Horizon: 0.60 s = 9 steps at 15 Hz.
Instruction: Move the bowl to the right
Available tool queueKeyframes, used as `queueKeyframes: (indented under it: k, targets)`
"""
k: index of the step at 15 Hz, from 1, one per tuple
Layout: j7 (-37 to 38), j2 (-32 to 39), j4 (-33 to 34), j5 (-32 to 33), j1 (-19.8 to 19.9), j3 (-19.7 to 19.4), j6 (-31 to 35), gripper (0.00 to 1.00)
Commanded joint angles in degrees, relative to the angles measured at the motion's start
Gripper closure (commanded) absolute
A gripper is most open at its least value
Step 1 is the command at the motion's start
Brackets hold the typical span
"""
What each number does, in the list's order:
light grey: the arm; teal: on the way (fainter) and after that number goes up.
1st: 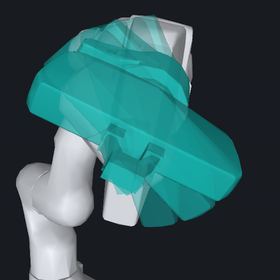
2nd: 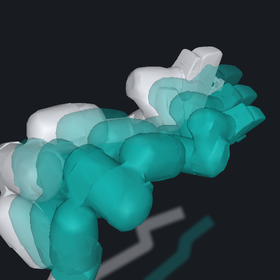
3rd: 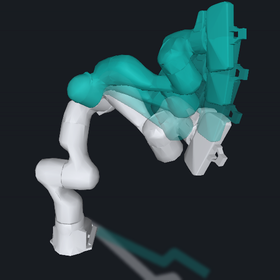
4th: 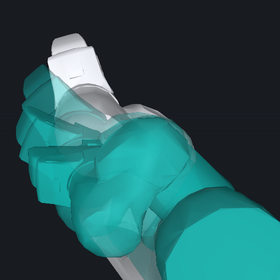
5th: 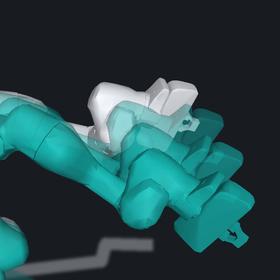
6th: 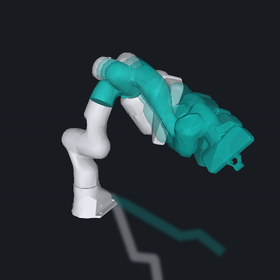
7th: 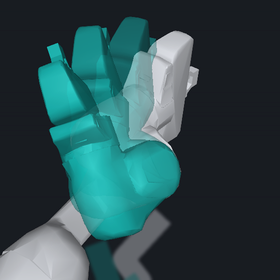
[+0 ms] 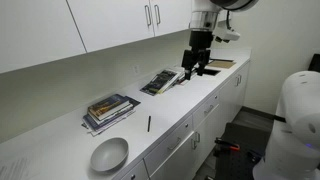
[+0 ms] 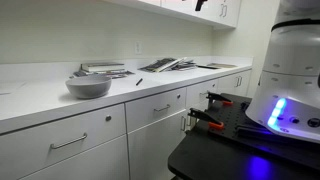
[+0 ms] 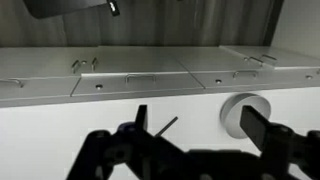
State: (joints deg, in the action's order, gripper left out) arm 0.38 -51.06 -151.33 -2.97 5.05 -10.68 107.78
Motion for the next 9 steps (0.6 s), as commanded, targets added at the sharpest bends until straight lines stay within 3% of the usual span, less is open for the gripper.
queueKeyframes:
  k: [1, 6, 9]
  targets:
    - [-0.8, 0.2, 0.2, -0.8, 1.1, 0.9, -0.2, 0.0]
    - [-0.8, 0.2, 0.2, -0.8, 1.1, 0.9, -0.2, 0.0]
    - [3.7, 3.1, -1.5, -2.1, 1.0, 3.7, 4.7, 0.0]
